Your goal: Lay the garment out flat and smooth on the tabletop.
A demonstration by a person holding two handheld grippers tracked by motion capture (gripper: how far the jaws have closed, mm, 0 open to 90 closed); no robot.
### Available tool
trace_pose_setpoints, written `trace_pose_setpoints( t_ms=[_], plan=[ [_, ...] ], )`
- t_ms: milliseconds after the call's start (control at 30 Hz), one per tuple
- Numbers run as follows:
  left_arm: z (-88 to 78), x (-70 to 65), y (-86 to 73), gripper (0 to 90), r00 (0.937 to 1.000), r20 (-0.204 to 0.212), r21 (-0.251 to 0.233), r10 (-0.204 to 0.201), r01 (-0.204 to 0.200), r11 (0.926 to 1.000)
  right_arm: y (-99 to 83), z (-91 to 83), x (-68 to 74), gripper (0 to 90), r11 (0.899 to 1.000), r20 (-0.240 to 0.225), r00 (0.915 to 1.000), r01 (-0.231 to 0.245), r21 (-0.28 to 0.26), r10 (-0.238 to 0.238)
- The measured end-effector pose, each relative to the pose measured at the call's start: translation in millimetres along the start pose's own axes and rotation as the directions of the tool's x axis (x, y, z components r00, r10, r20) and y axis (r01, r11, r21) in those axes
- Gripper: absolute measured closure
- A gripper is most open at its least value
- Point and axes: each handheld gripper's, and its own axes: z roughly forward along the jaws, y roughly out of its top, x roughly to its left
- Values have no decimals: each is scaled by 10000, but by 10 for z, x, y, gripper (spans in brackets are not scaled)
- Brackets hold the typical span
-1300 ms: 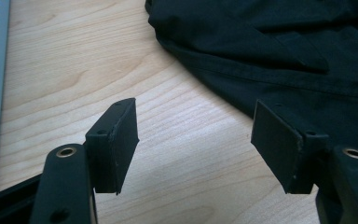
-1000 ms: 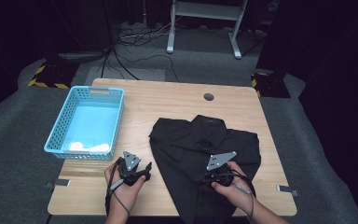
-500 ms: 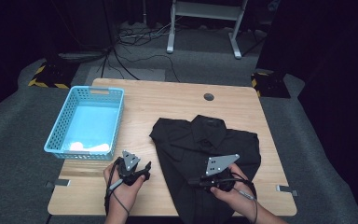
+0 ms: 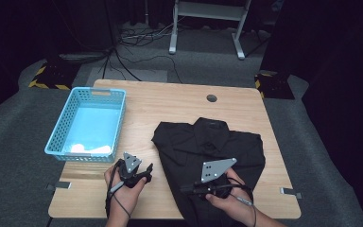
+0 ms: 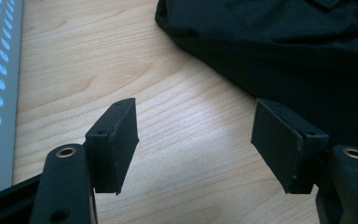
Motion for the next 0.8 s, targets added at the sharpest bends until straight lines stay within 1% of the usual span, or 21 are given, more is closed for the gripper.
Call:
trace_pose_setpoints(
  t_ms=[100, 233, 433, 533, 600, 700, 800],
  plan=[
    [4, 1, -4, 315, 10000, -13, 43, 59, -59, 10000, 32, 60, 33, 867, 10000, -142, 9999, 43, 18, -42],
    [11, 1, -6, 315, 10000, 25, 40, 41, -41, 10000, 64, 164, 79, 867, 10000, -348, 9994, 86, 45, -84],
    [-8, 17, -2, 315, 10000, -19, -3, 1, -1, 10000, 109, 363, 175, 865, 9992, -747, 9968, 307, 258, -287],
    [-3, 26, -4, 315, 10000, -13, 0, -18, 18, 10000, 128, 454, 209, 866, 9985, -844, 9957, 412, 369, -380],
    [3, 27, -6, 315, 10000, -10, 21, -14, 14, 10000, 140, 512, 211, 866, 9981, -887, 9955, 383, 480, -339],
    [10, 24, -9, 315, 10000, -15, 31, -23, 23, 10000, 151, 600, 206, 866, 9982, -1083, 9939, 248, 537, -189],
    [12, 22, -12, 315, 10000, 1, 16, -41, 41, 10000, 156, 715, 225, 865, 9972, -1187, 9928, 271, 703, -186]
  ],
)
